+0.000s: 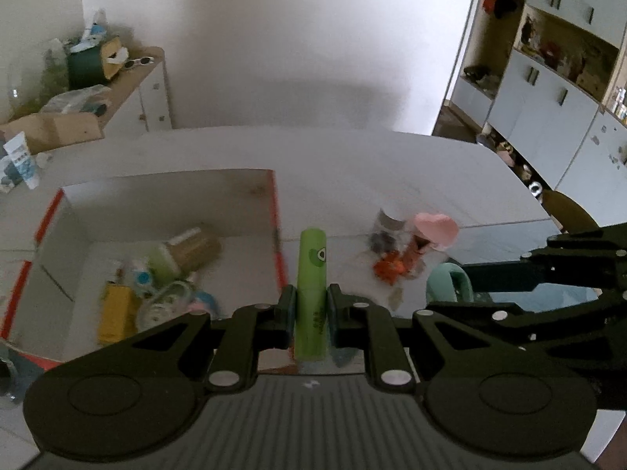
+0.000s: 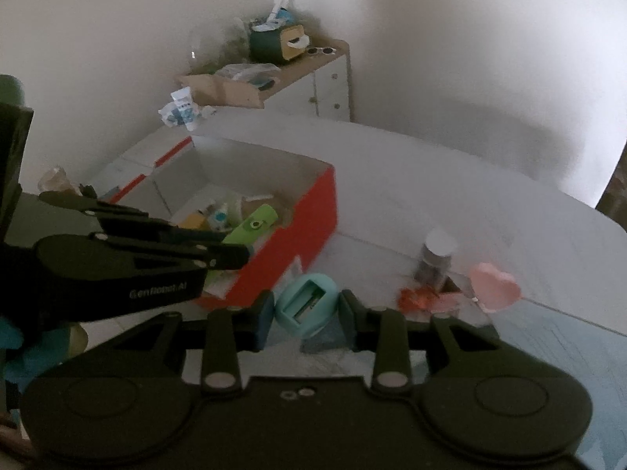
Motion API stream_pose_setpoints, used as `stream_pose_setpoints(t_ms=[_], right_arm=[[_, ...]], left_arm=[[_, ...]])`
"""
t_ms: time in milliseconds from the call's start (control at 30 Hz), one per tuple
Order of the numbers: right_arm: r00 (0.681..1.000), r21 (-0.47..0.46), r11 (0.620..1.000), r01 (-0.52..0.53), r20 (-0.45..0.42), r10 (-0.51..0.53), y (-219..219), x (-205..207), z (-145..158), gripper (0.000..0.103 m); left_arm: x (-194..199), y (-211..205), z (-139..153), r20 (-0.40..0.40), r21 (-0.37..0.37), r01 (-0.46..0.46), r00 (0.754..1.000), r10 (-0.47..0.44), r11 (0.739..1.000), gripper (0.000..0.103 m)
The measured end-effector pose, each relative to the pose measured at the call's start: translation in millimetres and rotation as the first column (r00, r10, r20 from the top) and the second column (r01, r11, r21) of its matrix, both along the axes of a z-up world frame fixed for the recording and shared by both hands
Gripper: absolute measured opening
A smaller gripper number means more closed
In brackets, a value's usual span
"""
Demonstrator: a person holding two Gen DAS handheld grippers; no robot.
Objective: Organize rigid objects
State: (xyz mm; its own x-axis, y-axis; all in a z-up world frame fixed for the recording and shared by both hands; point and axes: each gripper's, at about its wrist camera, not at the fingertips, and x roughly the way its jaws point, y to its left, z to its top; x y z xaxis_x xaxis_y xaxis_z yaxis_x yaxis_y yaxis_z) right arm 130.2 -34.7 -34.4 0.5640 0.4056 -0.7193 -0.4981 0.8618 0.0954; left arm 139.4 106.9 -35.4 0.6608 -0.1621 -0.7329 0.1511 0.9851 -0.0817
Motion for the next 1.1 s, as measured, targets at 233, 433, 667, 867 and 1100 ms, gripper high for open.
stream_pose_setpoints(t_ms=[233,433,667,867,1100], right_arm=[[1.000,-0.003,1.000,-0.022,0.019,0.022,34.9,-0.7,6.1,0.035],[0.999,-0.008,0.999,-0.037,0.022,0.037,62.9,2.3,7.0,0.035],[0.998,-0.018,0.998,-0.056,0.021,0.056,94.4,8.7,4.6,0.035],[0.998,-0.031,0.998,-0.056,0.018,0.056,114.2,19.5,-0.8,0.035],[0.999,-0.082,0.995,-0.048,0.010,0.049,132.0,38.2,-14.3,0.035]], left_arm=[[2.7,40.9,6.4,0.008,0.000,-0.025,1.000,0.025,1.000,0.016],[6.5,77.0,8.5,0.014,0.002,-0.053,0.998,0.053,0.999,0.016],[14.4,120.5,7.7,0.012,0.005,-0.098,0.995,0.098,0.995,0.016],[28.5,155.7,1.9,0.002,0.014,-0.139,0.990,0.139,0.990,0.016],[53.1,181.6,-15.7,-0.028,0.034,-0.180,0.983,0.181,0.983,0.016]])
